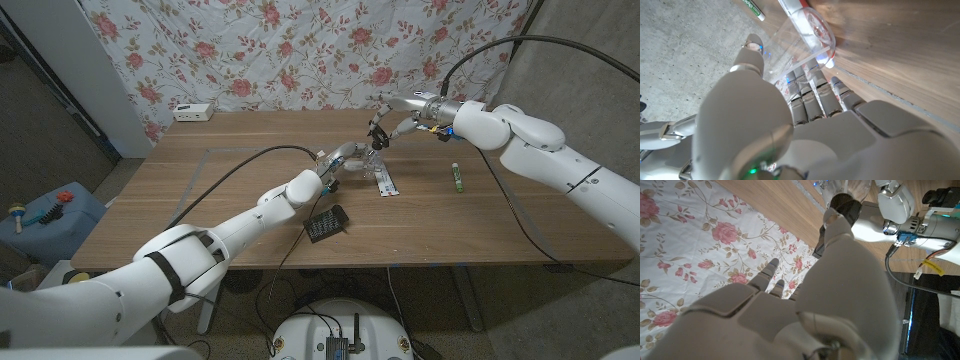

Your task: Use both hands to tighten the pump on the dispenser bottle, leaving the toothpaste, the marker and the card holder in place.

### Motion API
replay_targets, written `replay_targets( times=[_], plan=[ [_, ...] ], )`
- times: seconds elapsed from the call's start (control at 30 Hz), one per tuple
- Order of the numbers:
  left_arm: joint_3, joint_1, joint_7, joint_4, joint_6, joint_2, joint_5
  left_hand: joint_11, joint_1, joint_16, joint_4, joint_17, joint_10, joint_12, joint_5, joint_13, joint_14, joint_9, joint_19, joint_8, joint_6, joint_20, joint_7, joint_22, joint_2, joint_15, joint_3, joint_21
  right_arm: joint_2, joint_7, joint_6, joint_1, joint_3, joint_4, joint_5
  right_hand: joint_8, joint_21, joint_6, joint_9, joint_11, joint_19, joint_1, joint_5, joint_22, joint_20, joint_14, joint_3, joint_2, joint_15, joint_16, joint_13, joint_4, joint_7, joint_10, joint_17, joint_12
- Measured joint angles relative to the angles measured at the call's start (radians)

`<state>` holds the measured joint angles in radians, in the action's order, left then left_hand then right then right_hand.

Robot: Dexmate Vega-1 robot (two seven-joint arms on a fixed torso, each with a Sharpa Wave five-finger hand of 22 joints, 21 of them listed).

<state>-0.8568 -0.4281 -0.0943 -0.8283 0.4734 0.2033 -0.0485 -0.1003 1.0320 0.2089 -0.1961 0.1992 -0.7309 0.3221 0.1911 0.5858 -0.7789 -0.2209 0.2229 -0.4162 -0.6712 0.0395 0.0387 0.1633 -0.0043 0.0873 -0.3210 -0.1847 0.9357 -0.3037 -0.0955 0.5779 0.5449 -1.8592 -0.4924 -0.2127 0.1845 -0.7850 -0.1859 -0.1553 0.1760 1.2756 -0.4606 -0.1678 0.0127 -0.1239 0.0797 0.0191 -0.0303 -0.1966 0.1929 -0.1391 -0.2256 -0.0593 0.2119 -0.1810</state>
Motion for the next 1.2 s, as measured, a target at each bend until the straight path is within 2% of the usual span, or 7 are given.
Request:
replay_targets(
  times=[0.27, 0.37, 0.83, 1.2],
  plan=[
    [-0.004, 0.006, 0.0, 0.019, 0.011, -0.008, 0.003, -0.001, 0.0, 0.0, 0.0, 0.0, 0.001, 0.0, 0.0, 0.001, 0.0, 0.0, 0.0, 0.0, 0.0, 0.0, 0.0, 0.0, 0.0, 0.0, 0.0, 0.0, -0.005, -0.042, 0.03, -0.016, 0.01, -0.003, 0.001, 0.026, 0.0, 0.059, 0.005, 0.026, 0.002, -0.036, 0.0, 0.0, 0.014, -0.013, -0.013, -0.007, -0.013, 0.0, 0.001, 0.013, 0.002, -0.026, 0.0, 0.0],
    [-0.004, 0.006, 0.0, 0.021, 0.013, -0.008, 0.005, -0.001, 0.0, 0.0, 0.0, 0.0, 0.001, 0.0, 0.0, 0.001, 0.0, 0.0, 0.0, 0.001, 0.0, 0.0, 0.0, 0.0, 0.0, 0.0, 0.0, 0.0, -0.006, -0.059, 0.045, -0.022, 0.015, -0.008, 0.001, 0.032, 0.0, 0.078, 0.005, 0.027, 0.001, -0.042, 0.0, 0.0, 0.017, -0.009, -0.018, -0.011, -0.016, 0.0, 0.0, 0.018, 0.003, -0.034, 0.0, 0.0],
    [-0.005, 0.004, 0.0, 0.018, 0.015, -0.006, 0.006, -0.002, 0.0, 0.0, -0.001, 0.0, 0.001, -0.003, 0.0, 0.0, 0.0, 0.0, 0.0, 0.009, 0.001, 0.0, -0.001, 0.0, 0.0, 0.0, -0.001, 0.0, -0.009, -0.128, 0.108, -0.048, 0.035, -0.033, -0.004, 0.035, 0.0, 0.123, 0.005, 0.038, 0.003, -0.07, 0.0, 0.0, 0.026, -0.009, -0.03, -0.015, -0.027, 0.0, 0.0, 0.03, 0.002, -0.044, -0.003, -0.004],
    [-0.006, -0.001, 0.0, 0.006, 0.016, -0.001, 0.006, -0.002, 0.0, 0.0, -0.001, 0.0, 0.002, -0.003, 0.0, 0.0, 0.0, 0.0, 0.0, 0.0, 0.001, 0.0, -0.001, 0.0, 0.0, 0.0, -0.001, 0.0, -0.004, -0.178, 0.153, -0.059, 0.047, -0.063, -0.018, 0.039, 0.005, 0.155, 0.002, 0.052, 0.016, -0.105, 0.0, 0.0, 0.038, -0.003, -0.047, -0.024, -0.033, -0.008, 0.0, 0.047, 0.002, -0.03, -0.003, -0.012]
  ],
)
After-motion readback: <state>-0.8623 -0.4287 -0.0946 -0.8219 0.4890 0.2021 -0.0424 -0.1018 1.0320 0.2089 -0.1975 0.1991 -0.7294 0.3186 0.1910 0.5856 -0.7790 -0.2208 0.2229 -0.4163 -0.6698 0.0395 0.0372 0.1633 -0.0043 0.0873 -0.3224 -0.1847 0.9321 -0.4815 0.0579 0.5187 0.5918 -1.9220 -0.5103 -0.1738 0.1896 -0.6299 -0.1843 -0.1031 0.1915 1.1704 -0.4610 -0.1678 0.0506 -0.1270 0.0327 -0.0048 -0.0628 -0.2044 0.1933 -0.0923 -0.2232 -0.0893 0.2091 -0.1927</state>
